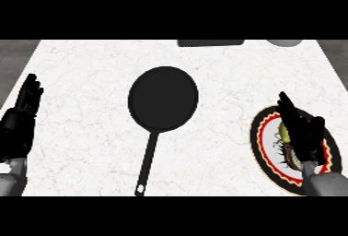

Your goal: Pick the lemon from the plate and place it in the pan

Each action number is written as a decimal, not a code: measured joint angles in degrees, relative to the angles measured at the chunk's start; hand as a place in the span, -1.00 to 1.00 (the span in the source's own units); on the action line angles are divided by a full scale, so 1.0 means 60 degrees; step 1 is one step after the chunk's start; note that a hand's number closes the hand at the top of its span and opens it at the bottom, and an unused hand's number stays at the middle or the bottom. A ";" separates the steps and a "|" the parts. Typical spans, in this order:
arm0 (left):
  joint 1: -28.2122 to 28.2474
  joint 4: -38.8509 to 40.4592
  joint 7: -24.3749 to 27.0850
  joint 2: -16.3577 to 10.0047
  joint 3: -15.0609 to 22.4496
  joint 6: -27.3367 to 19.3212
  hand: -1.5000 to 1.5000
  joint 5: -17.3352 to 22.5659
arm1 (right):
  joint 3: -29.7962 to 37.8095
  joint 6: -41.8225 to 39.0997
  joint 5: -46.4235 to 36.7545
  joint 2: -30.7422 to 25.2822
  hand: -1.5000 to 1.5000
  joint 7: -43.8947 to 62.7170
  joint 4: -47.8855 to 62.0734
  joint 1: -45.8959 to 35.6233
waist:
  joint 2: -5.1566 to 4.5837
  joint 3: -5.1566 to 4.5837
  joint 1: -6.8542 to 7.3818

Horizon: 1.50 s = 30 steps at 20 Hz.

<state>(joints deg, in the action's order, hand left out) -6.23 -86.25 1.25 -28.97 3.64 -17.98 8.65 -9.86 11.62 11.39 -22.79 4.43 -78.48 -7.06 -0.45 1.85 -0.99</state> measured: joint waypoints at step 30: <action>-0.0365 -0.0740 -0.1821 0.1365 0.0196 0.0783 0.00 0.1534 | 0.3145 0.4254 -0.7656 -0.1225 -1.00 -0.4758 -0.4951 0.6372 | 0.0049 -0.0339 0.0152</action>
<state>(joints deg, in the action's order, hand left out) -8.42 -90.69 -9.67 -20.78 4.82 -13.28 17.85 9.01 37.15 -34.54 -30.14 -24.12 -108.19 31.17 -0.16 -0.19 -0.08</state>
